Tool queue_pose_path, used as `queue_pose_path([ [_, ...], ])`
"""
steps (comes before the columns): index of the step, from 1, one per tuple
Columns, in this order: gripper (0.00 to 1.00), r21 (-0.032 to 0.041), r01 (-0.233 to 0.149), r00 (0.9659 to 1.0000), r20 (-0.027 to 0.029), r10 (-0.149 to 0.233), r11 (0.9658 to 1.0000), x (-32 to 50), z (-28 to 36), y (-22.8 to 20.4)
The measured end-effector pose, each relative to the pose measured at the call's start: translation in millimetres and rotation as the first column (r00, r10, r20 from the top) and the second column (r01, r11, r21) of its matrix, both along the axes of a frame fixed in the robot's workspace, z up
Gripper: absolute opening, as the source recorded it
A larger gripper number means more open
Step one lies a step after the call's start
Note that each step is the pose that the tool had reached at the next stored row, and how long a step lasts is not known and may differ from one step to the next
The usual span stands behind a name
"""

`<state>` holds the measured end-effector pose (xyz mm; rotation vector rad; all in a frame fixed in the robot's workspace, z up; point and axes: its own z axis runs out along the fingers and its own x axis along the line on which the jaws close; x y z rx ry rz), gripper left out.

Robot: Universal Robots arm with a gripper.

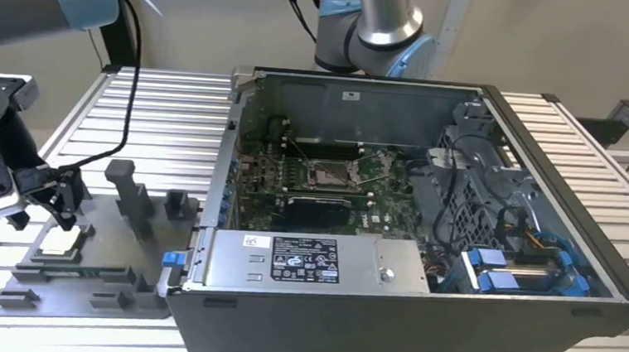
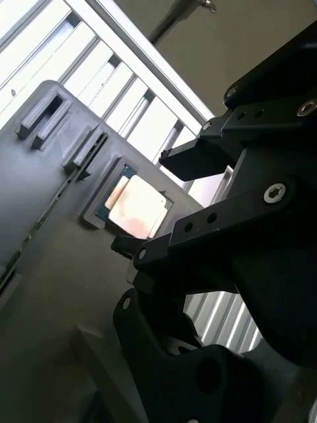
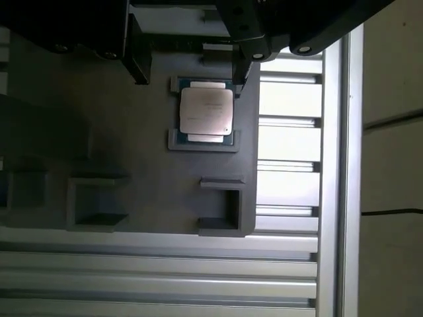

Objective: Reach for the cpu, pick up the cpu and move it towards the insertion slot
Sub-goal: 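Pick up the cpu and move it towards the insertion slot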

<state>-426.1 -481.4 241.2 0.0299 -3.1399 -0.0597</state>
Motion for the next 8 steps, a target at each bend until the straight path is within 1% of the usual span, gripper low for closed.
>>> queue_pose_path([
  [5,1.0,0.0,0.0,1.0,0.0,0.0,1.0,-1.4,-7.1,0.0],
  [8,1.0,0.0001,0.0,1.0,0.0003,0.0,1.0,-3.1,-10.1,0.2],
])
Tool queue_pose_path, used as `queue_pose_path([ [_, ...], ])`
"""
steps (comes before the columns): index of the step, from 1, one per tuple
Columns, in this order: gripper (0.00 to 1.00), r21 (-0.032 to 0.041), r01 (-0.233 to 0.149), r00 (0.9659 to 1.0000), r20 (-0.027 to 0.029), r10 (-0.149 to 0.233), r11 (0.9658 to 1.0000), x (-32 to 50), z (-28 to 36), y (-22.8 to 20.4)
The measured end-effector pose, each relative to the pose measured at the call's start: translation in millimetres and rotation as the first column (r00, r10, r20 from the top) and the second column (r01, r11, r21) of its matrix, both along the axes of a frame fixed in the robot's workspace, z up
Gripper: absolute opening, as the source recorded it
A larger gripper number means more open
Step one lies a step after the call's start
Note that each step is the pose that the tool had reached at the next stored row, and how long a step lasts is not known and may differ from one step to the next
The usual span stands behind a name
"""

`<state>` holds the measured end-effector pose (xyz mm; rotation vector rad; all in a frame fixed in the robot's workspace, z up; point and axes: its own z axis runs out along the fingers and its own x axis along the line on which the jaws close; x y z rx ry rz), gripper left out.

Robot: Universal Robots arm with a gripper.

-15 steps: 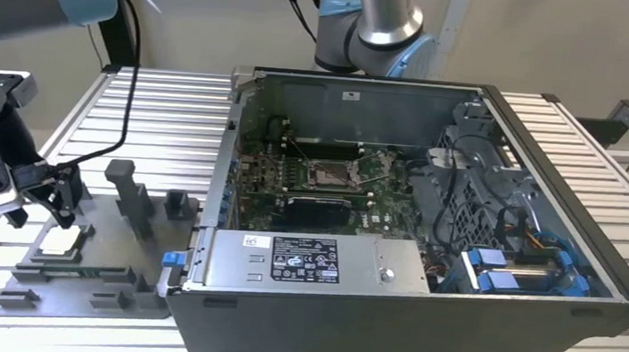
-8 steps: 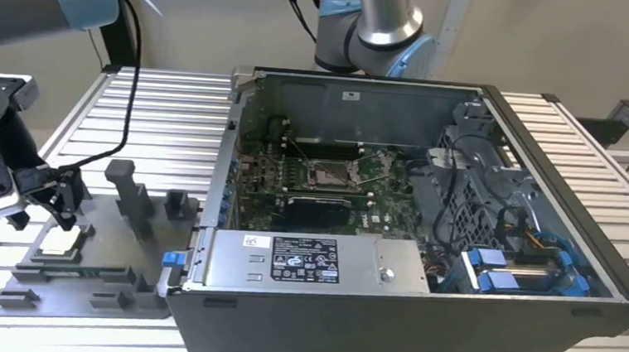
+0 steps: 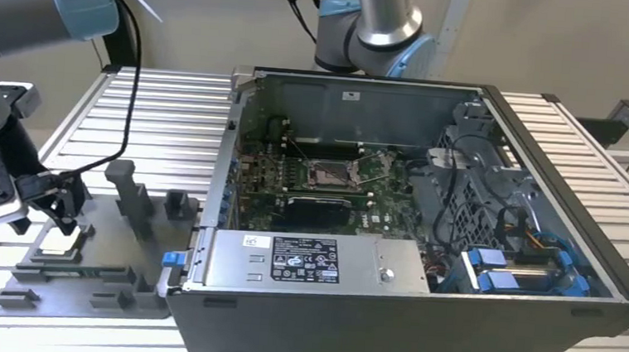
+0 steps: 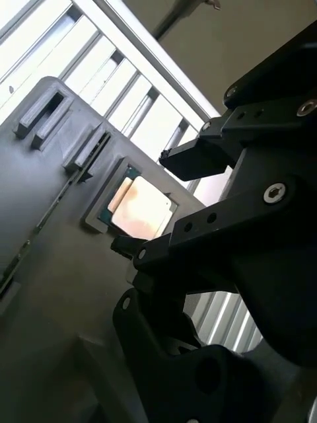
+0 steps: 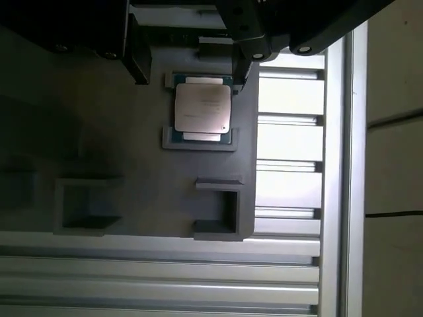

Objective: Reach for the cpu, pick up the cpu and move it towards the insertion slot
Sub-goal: 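Pick up the cpu and move it towards the insertion slot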

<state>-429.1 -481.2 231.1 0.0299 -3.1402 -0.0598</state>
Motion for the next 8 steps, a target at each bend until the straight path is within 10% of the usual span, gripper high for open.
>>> queue_pose_path([
  [8,1.0,0.0,0.0,1.0,-0.0002,0.0,1.0,-1.8,-8.7,3.7],
])
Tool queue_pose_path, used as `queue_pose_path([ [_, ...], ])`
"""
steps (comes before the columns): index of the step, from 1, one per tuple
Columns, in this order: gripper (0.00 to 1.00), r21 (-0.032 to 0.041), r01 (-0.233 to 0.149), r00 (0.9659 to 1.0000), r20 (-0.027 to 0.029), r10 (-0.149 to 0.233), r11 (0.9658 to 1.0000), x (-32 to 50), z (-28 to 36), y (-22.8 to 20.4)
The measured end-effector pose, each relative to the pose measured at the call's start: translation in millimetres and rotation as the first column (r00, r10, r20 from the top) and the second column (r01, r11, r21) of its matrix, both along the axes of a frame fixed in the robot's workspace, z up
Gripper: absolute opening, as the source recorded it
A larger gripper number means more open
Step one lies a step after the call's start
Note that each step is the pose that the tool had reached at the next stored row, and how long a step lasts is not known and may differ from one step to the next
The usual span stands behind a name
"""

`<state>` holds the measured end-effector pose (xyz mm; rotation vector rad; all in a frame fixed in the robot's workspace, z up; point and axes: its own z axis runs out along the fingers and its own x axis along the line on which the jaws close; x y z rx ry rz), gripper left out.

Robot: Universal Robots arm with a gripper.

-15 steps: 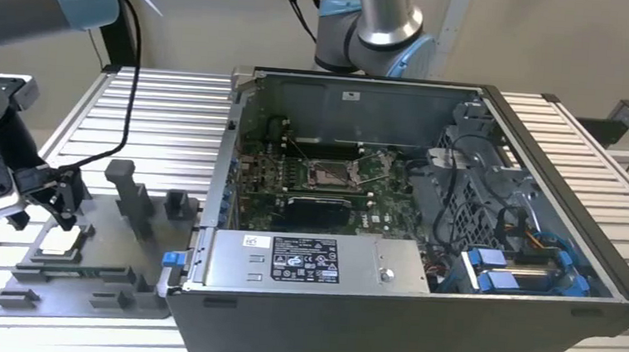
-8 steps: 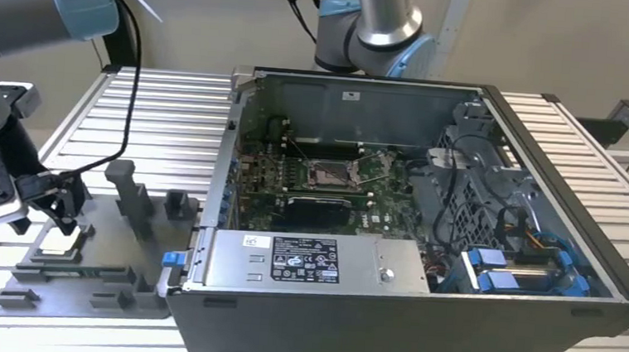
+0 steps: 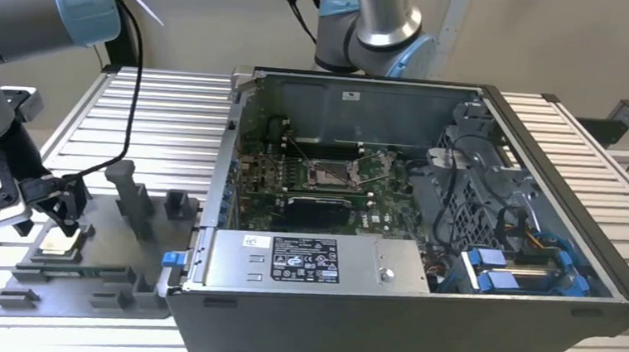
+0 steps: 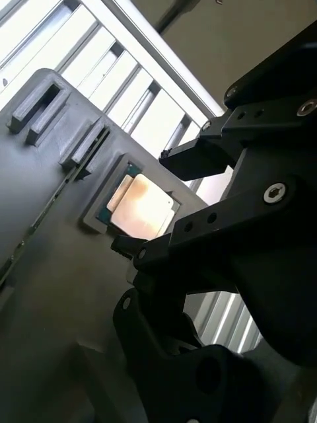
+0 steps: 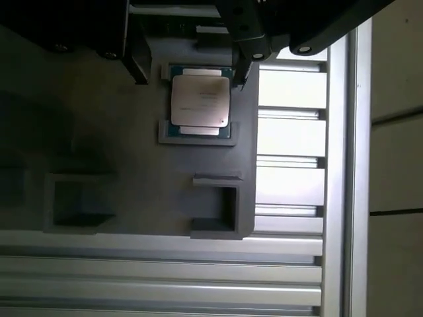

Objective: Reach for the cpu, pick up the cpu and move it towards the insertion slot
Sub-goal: 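Pick up the cpu and move it towards the insertion slot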

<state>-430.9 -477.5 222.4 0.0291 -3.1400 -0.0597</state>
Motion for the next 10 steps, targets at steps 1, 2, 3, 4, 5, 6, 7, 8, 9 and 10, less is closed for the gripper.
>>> queue_pose_path([
  [1,1.0,0.0,0.0,1.0,0.0,0.0,1.0,-0.5,-1.0,0.4],
  [2,1.0,0.0,0.0,1.0,-0.0001,0.0,1.0,-0.8,-2.0,0.8],
  [3,1.0,0.0,0.0,1.0,-0.0001,0.0,1.0,-0.8,-3.1,1.5],
  [4,1.0,-0.0001,0.0,1.0,-0.0001,0.0,1.0,-0.8,-4.1,2.5],
  [5,1.0,0.0,0.0,1.0,0.0,0.0,1.0,-0.9,-5.3,3.6],
  [6,1.0,-0.0001,0.0,1.0,-0.0001,0.0,1.0,-0.9,-6.5,4.7],
  [7,1.0,-0.0001,0.001,1.0,-0.0001,-0.001,1.0,-0.9,-7.9,5.6],
  [8,1.0,0.0,0.001,1.0,0.0001,-0.001,1.0,-0.9,-9.5,6.3],
  [9,1.0,0.0,0.001,1.0,0.0,-0.001,1.0,-0.9,-11.1,6.7],
  [10,1.0,0.0,0.001,1.0,0.0,-0.001,1.0,-0.9,-12.9,7.0],
])
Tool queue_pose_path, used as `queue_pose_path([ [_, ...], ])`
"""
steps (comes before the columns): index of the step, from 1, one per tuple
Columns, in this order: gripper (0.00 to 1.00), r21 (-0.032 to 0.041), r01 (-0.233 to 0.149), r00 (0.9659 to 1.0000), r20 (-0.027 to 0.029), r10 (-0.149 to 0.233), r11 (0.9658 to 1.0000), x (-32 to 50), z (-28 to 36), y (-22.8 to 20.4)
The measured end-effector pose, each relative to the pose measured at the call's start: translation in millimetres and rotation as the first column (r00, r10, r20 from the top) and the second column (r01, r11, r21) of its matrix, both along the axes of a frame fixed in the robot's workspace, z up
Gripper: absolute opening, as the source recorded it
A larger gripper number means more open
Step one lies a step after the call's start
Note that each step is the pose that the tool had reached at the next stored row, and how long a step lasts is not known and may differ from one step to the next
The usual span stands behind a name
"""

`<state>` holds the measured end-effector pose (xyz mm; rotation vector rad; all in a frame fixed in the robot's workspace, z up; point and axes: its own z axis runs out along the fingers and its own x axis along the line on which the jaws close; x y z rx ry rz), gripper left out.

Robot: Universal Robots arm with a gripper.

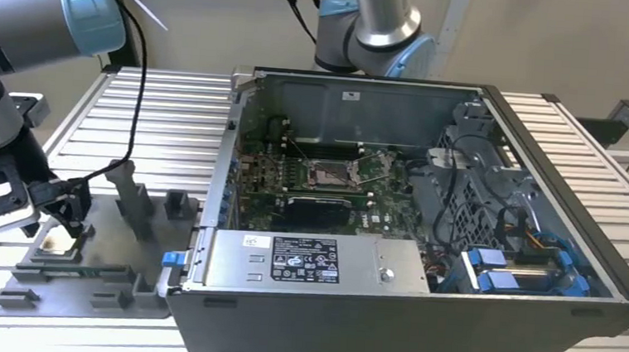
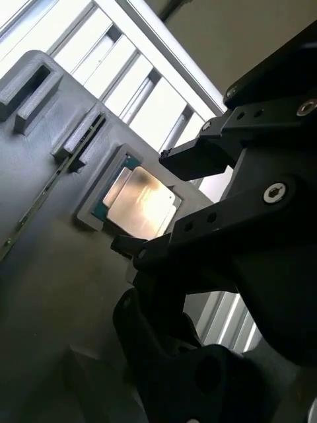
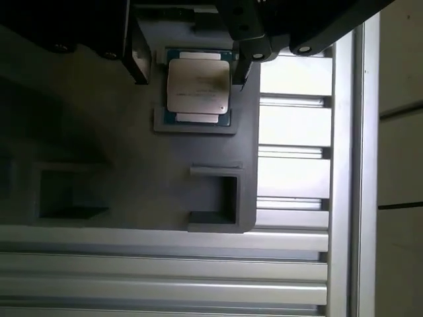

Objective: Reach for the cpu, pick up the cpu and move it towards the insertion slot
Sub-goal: 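Pick up the cpu and move it towards the insertion slot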

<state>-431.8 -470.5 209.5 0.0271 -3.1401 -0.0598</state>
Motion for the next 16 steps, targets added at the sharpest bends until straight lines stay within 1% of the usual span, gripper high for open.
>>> queue_pose_path([
  [6,1.0,0.0,0.004,1.0,0.0,-0.004,1.0,-0.9,-8.7,1.6],
  [16,1.0,-0.0001,0.014,0.9999,-0.0001,-0.014,0.9999,-3.8,-16.6,2.0],
])
